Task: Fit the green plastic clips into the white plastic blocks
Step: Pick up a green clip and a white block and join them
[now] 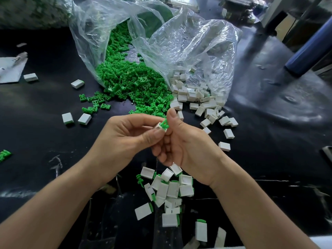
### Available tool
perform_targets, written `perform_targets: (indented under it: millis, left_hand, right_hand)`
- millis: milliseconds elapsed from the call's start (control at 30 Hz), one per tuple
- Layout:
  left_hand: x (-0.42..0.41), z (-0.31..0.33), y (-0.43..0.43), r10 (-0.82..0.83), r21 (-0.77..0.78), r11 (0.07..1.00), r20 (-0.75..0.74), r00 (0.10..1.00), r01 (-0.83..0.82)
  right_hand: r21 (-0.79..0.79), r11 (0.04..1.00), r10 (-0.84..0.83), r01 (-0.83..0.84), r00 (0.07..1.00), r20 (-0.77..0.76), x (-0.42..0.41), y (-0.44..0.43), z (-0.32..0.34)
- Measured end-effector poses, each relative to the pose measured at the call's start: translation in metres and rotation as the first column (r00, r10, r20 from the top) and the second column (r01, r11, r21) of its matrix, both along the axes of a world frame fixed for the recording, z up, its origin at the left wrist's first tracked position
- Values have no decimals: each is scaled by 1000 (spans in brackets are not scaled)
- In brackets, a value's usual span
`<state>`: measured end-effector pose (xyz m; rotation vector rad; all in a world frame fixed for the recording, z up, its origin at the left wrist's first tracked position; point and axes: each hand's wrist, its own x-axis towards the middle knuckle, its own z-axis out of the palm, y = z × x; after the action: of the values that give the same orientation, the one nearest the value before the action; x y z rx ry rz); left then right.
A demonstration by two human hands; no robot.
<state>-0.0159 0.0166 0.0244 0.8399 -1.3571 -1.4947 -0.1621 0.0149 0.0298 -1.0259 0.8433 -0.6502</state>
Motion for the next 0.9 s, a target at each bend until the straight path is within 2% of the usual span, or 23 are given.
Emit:
perform_targets:
  millis: [167,467,900]
  left_hand:
    - [-1,1,1,-11,-51,999,0,1000,11]
    - [2,2,0,-47,-55,997,0,999,47]
    - [-1,0,2,104,-16,994,18,994,-104]
  right_hand:
    - [27,999,22,-22,1000,-2,4,2,-1]
    - [36,999,32,-33,999,13,7,6,0]
    - [62,994,-80,87,992,-102,11,11,3]
